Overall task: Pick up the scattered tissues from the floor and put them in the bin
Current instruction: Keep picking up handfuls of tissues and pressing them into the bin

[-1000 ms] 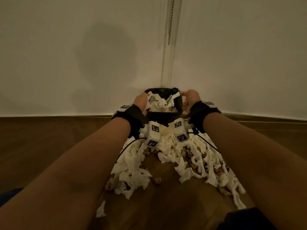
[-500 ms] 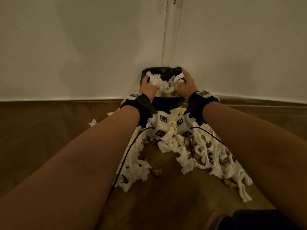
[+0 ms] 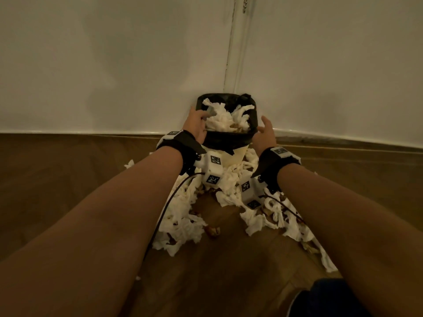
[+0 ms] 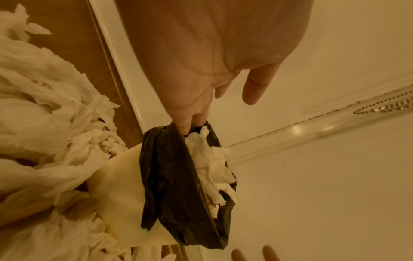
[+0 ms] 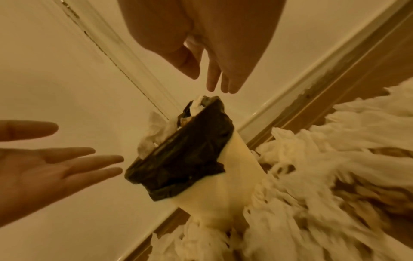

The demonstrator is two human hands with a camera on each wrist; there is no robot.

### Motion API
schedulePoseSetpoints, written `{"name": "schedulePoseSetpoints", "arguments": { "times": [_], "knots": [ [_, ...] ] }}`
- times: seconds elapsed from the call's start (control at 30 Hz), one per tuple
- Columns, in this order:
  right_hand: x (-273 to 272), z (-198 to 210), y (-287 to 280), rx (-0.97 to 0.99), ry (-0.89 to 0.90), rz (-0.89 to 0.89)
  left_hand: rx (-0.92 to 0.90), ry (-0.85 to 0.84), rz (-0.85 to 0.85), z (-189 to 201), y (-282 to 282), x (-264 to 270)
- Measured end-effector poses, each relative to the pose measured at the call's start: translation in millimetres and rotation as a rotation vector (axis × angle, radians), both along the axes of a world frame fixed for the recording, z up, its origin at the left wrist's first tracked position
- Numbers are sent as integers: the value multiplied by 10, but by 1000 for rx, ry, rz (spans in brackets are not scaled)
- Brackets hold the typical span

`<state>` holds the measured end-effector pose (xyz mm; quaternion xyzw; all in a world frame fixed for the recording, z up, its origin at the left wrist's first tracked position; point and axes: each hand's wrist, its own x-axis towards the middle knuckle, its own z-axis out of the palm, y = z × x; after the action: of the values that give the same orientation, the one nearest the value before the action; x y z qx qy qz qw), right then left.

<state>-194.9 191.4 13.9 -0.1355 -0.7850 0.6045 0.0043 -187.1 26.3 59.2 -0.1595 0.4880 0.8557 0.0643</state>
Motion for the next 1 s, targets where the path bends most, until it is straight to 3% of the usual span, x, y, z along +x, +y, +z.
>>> {"name": "schedulePoseSetpoints", "arguments": {
  "times": [0.17,0.37,0.47,0.57,0.7,0.83,1.0],
  "knots": [
    [414,-408,64,57,-83,-186,-58,-86,71,-279,-227,265],
    [927,-945,-39,163,-251,-147,-413,-253,112,-1121,-610,988],
    [1131,-1169,-180,170,-363,-26,-764,-324,105,-1606,-831,1424],
    [1319,-1329,-350,345,-439,183,-1035,-497,62,-1989,-996,1854],
    [1539,-1530,-566,600,-500,515,-1125,-683,1,-2352,-1096,2403],
    [1649,-1678,-656,699,-579,595,-1138,-817,15,-2476,-1105,2666],
    [1772,-1780,-723,814,-575,722,-1166,-826,-54,-2575,-1197,2712]
  ]
}}
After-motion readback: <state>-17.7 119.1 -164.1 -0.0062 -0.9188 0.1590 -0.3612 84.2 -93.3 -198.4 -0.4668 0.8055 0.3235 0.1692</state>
